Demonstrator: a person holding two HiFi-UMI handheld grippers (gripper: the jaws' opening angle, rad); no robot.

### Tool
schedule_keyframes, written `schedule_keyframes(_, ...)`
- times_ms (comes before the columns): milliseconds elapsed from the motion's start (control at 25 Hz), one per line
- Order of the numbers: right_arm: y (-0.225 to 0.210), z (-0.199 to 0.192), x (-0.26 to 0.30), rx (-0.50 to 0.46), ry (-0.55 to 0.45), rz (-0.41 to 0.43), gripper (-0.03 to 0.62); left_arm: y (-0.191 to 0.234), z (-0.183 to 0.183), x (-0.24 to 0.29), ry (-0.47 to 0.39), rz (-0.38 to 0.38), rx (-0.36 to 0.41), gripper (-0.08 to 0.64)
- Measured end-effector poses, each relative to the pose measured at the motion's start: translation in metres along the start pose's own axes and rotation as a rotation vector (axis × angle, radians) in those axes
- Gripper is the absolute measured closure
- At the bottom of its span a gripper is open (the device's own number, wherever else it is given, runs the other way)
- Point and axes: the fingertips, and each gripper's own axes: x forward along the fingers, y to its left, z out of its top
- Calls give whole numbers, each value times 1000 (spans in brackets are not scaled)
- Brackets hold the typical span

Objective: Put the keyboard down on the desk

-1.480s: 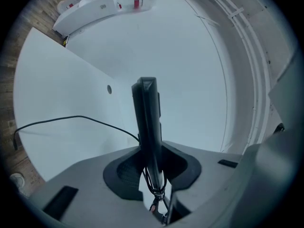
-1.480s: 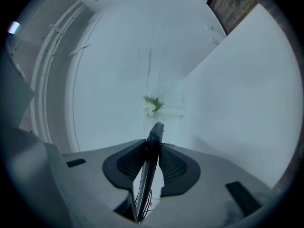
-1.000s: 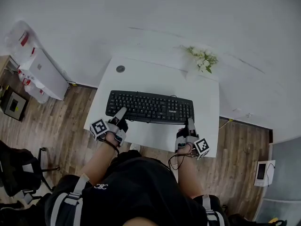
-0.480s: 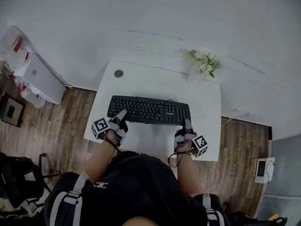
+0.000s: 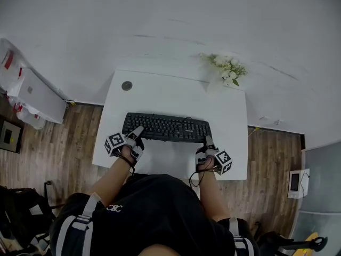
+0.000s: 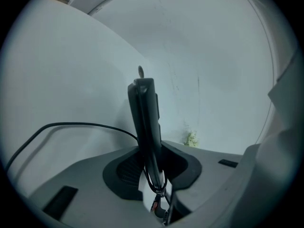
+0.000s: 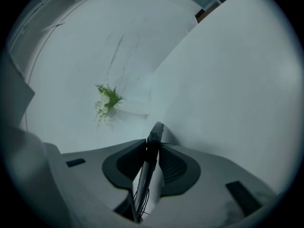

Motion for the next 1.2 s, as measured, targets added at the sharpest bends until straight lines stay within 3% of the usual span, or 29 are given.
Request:
schedule_keyframes(320, -15, 10, 5, -30, -4, -41, 499, 14, -5, 19, 38, 46, -2, 472)
schedule_keyframes(760, -47, 6, 3, -168, 68, -261, 458, 49, -13, 19, 95, 268, -9, 423)
schedule_keyframes(880, -58, 5, -1, -232, 95, -364, 433, 65, -13, 14, 88, 364, 5, 365)
schedule_keyframes(1000, -61, 7, -3, -318, 108, -412, 417, 69, -12, 13, 95, 424, 35, 346)
schedule_keyframes(1200, -55, 12, -5, -587, 119, -514, 400, 71, -10, 7, 81, 545, 59, 311)
